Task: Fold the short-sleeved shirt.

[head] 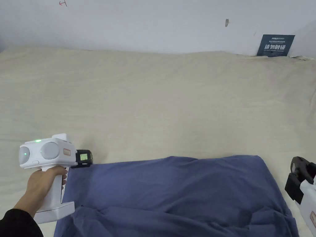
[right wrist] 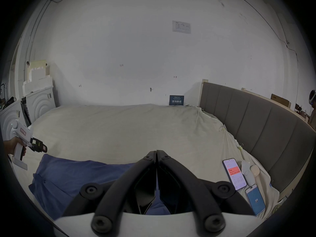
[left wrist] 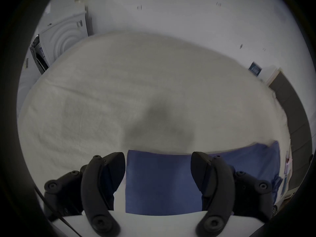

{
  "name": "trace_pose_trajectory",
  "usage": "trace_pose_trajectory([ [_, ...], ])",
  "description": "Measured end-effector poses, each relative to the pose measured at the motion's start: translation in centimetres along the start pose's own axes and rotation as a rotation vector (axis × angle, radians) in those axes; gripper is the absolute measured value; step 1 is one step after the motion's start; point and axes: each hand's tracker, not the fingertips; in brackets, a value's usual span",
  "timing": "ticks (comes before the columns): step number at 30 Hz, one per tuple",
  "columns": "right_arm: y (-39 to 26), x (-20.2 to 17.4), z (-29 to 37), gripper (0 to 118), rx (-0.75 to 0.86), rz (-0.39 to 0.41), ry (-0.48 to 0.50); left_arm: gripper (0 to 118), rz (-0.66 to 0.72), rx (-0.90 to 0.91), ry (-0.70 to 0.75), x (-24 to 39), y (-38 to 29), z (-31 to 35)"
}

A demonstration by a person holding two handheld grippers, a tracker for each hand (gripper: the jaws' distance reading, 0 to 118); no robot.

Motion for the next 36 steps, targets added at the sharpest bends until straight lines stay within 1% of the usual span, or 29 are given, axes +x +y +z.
trace_pose_trajectory([
  [2,-0.5,0.0,-0.8,0,-0.016,0.001,0.004,84,-0.015,0.002,0.042,0.0,0.1,-1.6],
  [5,-1.2,-0.1,-2.1,0,-0.05,0.003,0.0,83,-0.003,-0.027,0.058,-1.2,0.4,-4.5],
  [7,-1.7,0.0,-2.8,0,-0.072,-0.004,0.003,71,0.011,-0.073,0.067,-1.5,0.1,-5.3],
  [8,-1.9,0.0,-3.0,0,-0.078,-0.006,0.003,66,0.018,-0.054,0.024,-1.6,-0.1,-5.1],
  [9,-2.0,0.0,-3.3,0,-0.086,-0.006,0.002,53,0.01,-0.033,0.043,-1.5,-0.3,-4.6],
  [10,-2.2,0.0,-3.6,0,-0.095,-0.008,0.005,38,-0.009,-0.024,0.01,-1.3,-0.3,-4.5],
  [11,-2.4,0.0,-3.9,0,-0.106,-0.012,0.011,18,-0.029,-0.015,-0.002,-1.0,-0.7,-3.8],
  [12,-2.5,0.0,-4.3,0,-0.114,-0.019,0.015,9,-0.045,-0.007,-0.023,-0.8,-0.8,-3.7],
  [14,-2.5,0.1,-5.4,0,-0.131,-0.03,0.024,3,-0.056,-0.009,-0.024,-0.3,-1.0,-3.8],
  [16,-2.3,0.3,-6.9,0,-0.149,-0.033,0.033,1,-0.093,0.022,-0.02,0.4,-1.7,-2.7],
  [22,-1.5,1.2,-14.2,1,-0.261,-0.027,0.055,1,-0.067,0.174,-0.127,0.2,-2.3,2.4],
  [23,-1.5,1.3,-15.8,2,-0.316,-0.015,0.063,1,-0.063,0.198,-0.143,0.3,-2.5,3.5],
  [24,-1.5,1.4,-17.2,9,-0.367,-0.016,0.082,1,-0.055,0.199,-0.146,0.1,-2.5,4.2],
  [25,-1.6,1.2,-18.2,28,-0.4,0.003,0.082,1,-0.051,0.197,-0.153,0.0,-2.6,4.6],
  [26,-1.8,1.2,-19.4,63,-0.412,-0.004,0.087,1,-0.047,0.204,-0.163,-0.2,-2.6,5.0],
  [27,-2.1,1.1,-20.6,80,-0.443,-0.002,0.1,1,-0.045,0.209,-0.162,-0.3,-2.6,5.3],
  [28,-2.2,1.1,-21.7,87,-0.476,0.008,0.097,1,-0.044,0.211,-0.162,-0.4,-2.5,5.5],
  [31,-3.0,0.7,-24.6,87,-0.536,-0.003,0.094,1,-0.037,0.211,-0.162,-0.5,-2.6,5.6],
  [33,-3.5,0.3,-25.8,83,-0.583,0.016,0.075,1,-0.034,0.208,-0.164,-0.6,-2.7,5.6],
  [34,-3.8,0.0,-26.1,79,-0.571,0.024,0.064,1,-0.034,0.206,-0.164,-0.6,-2.8,5.5],
  [36,-4.2,-0.2,-26.6,63,-0.59,0.01,0.067,1,-0.037,0.202,-0.161,-0.6,-2.8,5.4],
])
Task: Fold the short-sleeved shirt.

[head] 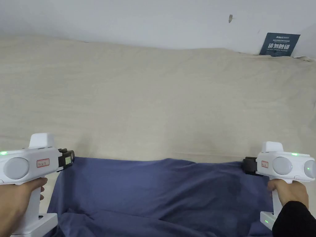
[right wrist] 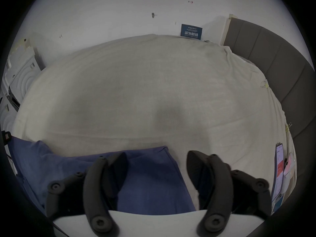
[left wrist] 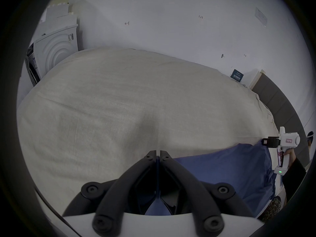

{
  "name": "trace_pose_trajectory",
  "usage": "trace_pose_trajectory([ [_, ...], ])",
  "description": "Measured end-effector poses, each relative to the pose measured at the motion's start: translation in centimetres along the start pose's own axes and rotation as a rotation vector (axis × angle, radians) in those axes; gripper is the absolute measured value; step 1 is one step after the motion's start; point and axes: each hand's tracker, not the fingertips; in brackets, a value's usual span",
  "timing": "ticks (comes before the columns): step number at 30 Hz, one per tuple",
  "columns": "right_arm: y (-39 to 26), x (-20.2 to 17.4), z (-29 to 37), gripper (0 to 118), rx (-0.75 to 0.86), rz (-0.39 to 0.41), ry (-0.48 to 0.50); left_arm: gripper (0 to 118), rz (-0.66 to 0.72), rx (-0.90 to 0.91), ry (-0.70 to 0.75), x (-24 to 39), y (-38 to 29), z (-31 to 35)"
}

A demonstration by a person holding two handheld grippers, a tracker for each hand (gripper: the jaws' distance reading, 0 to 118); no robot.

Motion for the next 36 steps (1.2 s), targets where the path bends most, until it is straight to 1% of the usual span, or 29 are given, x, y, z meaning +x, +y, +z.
trace_pose_trajectory([
  [1,-0.4,-0.1,0.2,52,-0.007,0.002,0.014,1,0.0,-0.002,0.001,0.0,-0.1,0.0],
  [3,-0.8,-0.6,0.5,35,0.005,0.005,0.028,1,0.003,-0.006,0.0,-0.1,-0.1,-0.1],
  [4,-0.9,-0.8,0.9,18,0.018,0.002,0.039,1,0.005,-0.008,0.001,-0.1,-0.1,-0.1],
  [5,-1.1,-0.6,1.3,5,0.018,0.0,0.044,1,0.008,-0.007,0.003,-0.1,-0.2,-0.1],
  [8,-1.6,-0.9,3.5,5,0.075,0.005,0.052,1,0.017,-0.002,0.005,0.0,-0.4,0.4],
  [9,-1.8,-0.4,4.4,5,0.104,-0.003,0.054,1,0.019,0.001,0.007,0.0,-0.5,0.7],
  [15,-3.8,0.6,13.6,5,0.265,0.012,0.092,1,0.033,0.02,0.021,0.0,-1.2,3.0],
  [20,-8.2,1.7,20.2,5,0.349,-0.02,0.124,1,0.034,0.036,0.025,-0.2,-2.6,6.2],
  [24,-12.1,2.6,23.7,5,0.373,-0.036,0.134,1,0.032,0.051,0.027,-0.5,-4.3,9.1],
  [29,-17.2,3.8,26.4,5,0.381,-0.054,0.145,1,0.023,0.065,0.002,-1.1,-7.9,12.6],
  [32,-20.1,4.3,27.2,5,0.366,-0.061,0.142,1,0.015,0.055,0.006,-1.3,-10.3,14.0],
  [36,-23.3,4.7,26.4,5,0.315,-0.072,0.128,1,0.01,0.012,0.018,-1.5,-13.4,14.1],
])
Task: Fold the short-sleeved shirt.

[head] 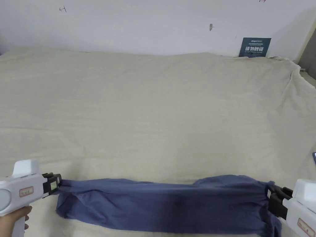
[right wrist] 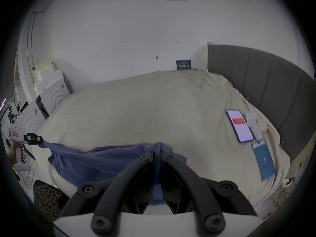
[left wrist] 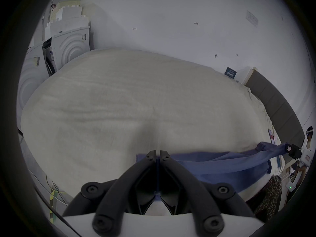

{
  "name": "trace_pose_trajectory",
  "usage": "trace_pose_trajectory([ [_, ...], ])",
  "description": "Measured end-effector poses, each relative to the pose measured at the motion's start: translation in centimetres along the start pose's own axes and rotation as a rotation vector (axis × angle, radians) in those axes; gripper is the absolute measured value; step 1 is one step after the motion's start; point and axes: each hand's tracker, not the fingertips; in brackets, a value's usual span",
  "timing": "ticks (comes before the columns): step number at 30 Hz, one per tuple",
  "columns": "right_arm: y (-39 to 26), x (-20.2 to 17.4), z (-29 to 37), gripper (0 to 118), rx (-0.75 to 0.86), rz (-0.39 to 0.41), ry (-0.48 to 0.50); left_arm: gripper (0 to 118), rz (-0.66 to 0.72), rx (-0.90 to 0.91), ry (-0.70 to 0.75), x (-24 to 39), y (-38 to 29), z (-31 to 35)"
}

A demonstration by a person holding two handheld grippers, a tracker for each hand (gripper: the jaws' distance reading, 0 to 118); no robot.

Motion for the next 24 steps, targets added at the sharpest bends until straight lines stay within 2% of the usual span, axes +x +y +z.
trace_pose_trajectory([
  [12,-6.6,1.5,-5.7,5,-0.238,-0.093,-0.132,1,-0.053,-0.12,0.085,-0.9,-7.0,-4.6],
  [16,-7.1,1.2,-6.7,5,-0.268,-0.111,-0.161,1,-0.088,-0.152,0.112,-0.8,-7.8,-5.5],
  [19,-6.3,-0.3,-5.6,5,-0.265,-0.101,-0.169,2,-0.061,-0.144,0.121,-0.6,-7.5,-5.3],
  [21,-5.9,-0.6,-4.8,9,-0.25,-0.1,-0.165,16,-0.016,-0.152,0.11,-0.7,-7.0,-5.1],
  [22,-5.6,-0.8,-4.4,17,-0.238,-0.102,-0.163,28,0.004,-0.145,0.097,-0.8,-6.7,-4.8],
  [23,-5.1,-1.0,-3.8,38,-0.216,-0.102,-0.163,55,0.022,-0.135,0.098,-0.7,-6.3,-4.4],
  [24,-4.5,-1.2,-3.2,58,-0.182,-0.095,-0.16,78,0.038,-0.117,0.104,-0.6,-5.9,-4.0],
])
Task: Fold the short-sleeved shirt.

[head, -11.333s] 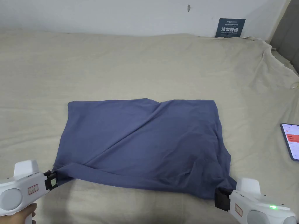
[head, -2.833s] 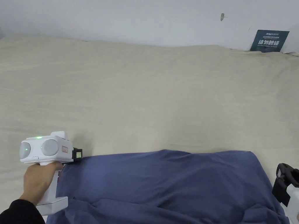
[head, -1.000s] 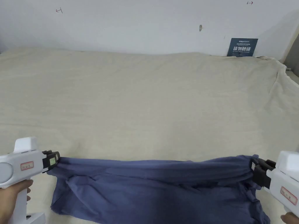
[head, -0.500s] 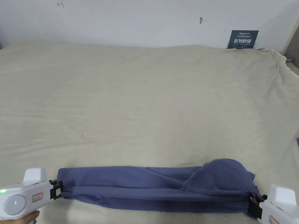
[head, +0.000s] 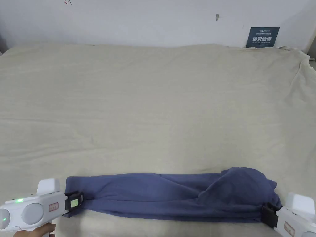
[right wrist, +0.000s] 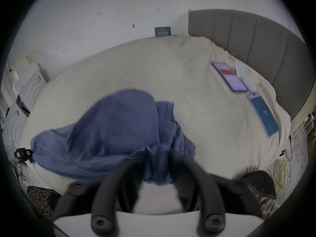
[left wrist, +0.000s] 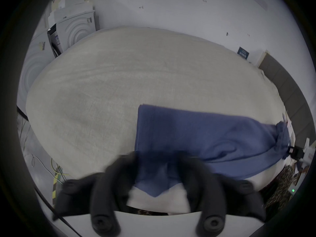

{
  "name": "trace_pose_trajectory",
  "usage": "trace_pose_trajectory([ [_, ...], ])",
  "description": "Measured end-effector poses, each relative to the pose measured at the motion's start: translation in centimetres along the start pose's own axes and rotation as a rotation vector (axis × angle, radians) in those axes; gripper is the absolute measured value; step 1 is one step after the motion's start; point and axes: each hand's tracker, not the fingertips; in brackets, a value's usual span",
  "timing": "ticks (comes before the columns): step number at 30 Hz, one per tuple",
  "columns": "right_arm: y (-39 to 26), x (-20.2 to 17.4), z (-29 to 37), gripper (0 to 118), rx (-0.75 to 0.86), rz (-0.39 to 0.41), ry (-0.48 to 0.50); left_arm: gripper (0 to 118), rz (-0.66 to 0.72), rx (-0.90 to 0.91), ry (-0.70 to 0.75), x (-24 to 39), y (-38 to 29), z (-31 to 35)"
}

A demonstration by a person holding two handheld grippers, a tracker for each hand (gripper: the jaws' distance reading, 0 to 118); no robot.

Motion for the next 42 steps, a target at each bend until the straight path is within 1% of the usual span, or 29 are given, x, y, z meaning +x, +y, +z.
trace_pose_trajectory([
  [1,0.6,-0.4,1.1,70,0.043,0.018,0.008,96,0.016,0.032,0.003,0.2,0.4,0.6],
  [2,1.4,-0.8,2.5,73,0.108,0.045,0.034,106,0.028,0.063,-0.003,0.4,1.0,1.4],
  [4,3.1,-1.7,4.9,73,0.224,0.085,0.057,106,0.041,0.139,-0.076,1.2,2.4,3.8],
  [6,5.0,-1.9,6.6,73,0.321,0.121,0.061,106,0.058,0.232,-0.102,1.9,3.7,5.6],
  [8,6.7,-2.8,8.7,73,0.415,0.135,0.073,106,0.038,0.329,-0.095,3.2,4.9,7.8],
  [9,7.4,-2.4,8.9,73,0.453,0.14,0.083,106,0.032,0.368,-0.089,3.7,5.4,8.4],
  [11,8.4,-2.9,10.1,73,0.529,0.148,0.088,106,-0.002,0.438,-0.07,5.0,6.0,9.9],
  [13,9.0,-4.0,11.2,73,0.578,0.159,0.086,105,-0.04,0.506,-0.043,6.1,6.2,10.7],
  [15,9.2,-4.8,11.8,73,0.621,0.17,0.065,99,-0.092,0.56,0.002,7.3,6.1,11.3],
  [17,9.3,-5.7,12.4,73,0.643,0.17,0.056,95,-0.123,0.627,0.006,8.2,5.7,11.7],
  [19,9.1,-6.1,12.8,72,0.669,0.159,0.053,81,-0.123,0.65,-0.016,8.7,5.4,12.2],
  [21,9.0,-6.2,12.8,65,0.692,0.155,0.057,63,-0.136,0.679,-0.044,9.0,5.0,12.5],
  [22,8.9,-6.3,12.9,57,0.7,0.155,0.055,48,-0.146,0.692,-0.059,9.1,4.7,12.6],
  [23,8.8,-6.4,13.0,39,0.712,0.157,0.051,23,-0.152,0.703,-0.062,9.2,4.6,12.7],
  [24,8.7,-6.5,13.1,20,0.72,0.162,0.048,8,-0.158,0.703,-0.066,9.3,4.5,12.7],
  [25,8.7,-7.2,13.6,0,0.729,0.166,0.039,0,-0.169,0.709,-0.07,9.4,4.4,12.8],
  [28,8.7,-7.4,13.6,0,0.721,0.164,0.062,0,-0.178,0.741,-0.06,9.6,4.0,13.0],
  [30,8.8,-8.1,13.9,0,0.726,0.175,0.043,0,-0.175,0.74,-0.063,9.5,4.2,13.0],
  [36,8.8,-8.3,14.0,0,0.719,0.162,0.055,0,-0.157,0.715,-0.083,8.8,4.9,12.8],
  [39,9.1,-7.8,13.5,0,0.713,0.166,0.058,0,-0.131,0.657,-0.109,8.1,5.6,12.4],
  [42,9.2,-7.6,13.1,0,0.701,0.17,0.063,0,-0.097,0.537,-0.189,6.7,6.6,11.4],
])
